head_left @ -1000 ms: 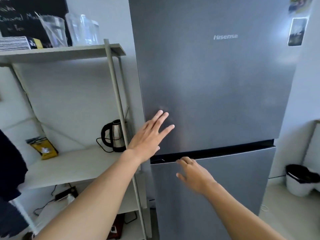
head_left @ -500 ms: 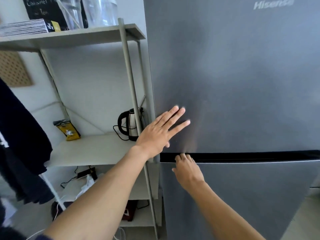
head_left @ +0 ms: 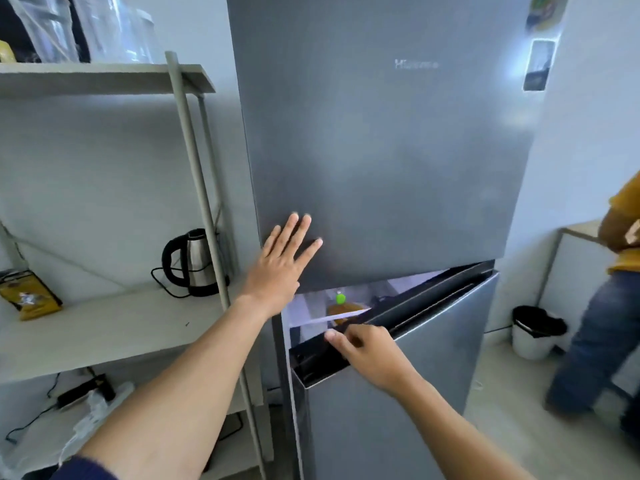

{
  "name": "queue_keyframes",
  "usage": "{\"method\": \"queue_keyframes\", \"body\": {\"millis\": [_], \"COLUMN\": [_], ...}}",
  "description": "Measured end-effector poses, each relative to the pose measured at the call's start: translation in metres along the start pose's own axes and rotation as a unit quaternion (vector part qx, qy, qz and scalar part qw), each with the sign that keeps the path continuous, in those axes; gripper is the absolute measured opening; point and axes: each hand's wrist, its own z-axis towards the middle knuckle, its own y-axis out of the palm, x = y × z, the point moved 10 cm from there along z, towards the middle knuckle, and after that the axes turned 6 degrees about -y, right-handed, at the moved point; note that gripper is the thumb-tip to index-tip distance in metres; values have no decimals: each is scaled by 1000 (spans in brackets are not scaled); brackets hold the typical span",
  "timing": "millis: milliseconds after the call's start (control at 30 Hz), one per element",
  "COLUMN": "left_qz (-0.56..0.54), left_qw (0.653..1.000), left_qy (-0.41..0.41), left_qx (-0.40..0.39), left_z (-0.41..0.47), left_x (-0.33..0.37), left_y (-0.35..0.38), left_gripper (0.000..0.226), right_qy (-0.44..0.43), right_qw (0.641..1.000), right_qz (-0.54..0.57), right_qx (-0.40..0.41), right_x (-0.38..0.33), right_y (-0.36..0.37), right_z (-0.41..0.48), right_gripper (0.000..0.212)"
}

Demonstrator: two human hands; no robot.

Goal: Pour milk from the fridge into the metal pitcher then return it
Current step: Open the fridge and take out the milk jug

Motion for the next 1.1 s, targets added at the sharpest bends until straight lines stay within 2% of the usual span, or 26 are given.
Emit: {"method": "queue_keyframes", "body": {"millis": [133, 167, 233, 300, 367, 533, 667, 867, 933, 1000, 1100], "left_qz": [-85, -97, -124, -156, -183, -198, -203, -200, -187, -173, -162], "left_qw": [994, 991, 981, 968, 954, 940, 933, 918, 911, 908, 914], "left_qy": [25, 42, 80, 101, 115, 131, 145, 201, 228, 237, 233], "left_qx": [-57, -79, -125, -171, -207, -245, -261, -277, -287, -298, -290], "left_z": [-8, -12, -25, -44, -67, -96, -101, -102, -107, -113, -124], "left_x": [30, 41, 69, 95, 120, 157, 194, 287, 322, 357, 402], "left_y": [-4, -1, 1, 1, -1, -14, -28, -43, -50, -57, -70], "left_gripper": [70, 63, 55, 50, 47, 48, 53, 64, 57, 39, 22], "right_qy": [42, 46, 66, 99, 123, 140, 153, 154, 152, 158, 174], "right_qw": [986, 982, 986, 990, 986, 984, 984, 978, 975, 969, 956], "right_qz": [69, 75, 41, -37, -98, -101, -81, -138, -159, -187, -232], "right_qx": [148, 165, 150, 93, 51, 39, 31, 8, 17, 35, 43], "right_x": [8, 10, 13, 20, 26, 38, 53, 82, 91, 104, 129], "right_y": [-53, -61, -72, -77, -85, -121, -152, -204, -222, -247, -280], "right_z": [-54, -64, -79, -88, -104, -151, -183, -223, -235, -249, -269], "right_gripper": [35, 31, 46, 62, 59, 46, 47, 51, 52, 51, 39]}}
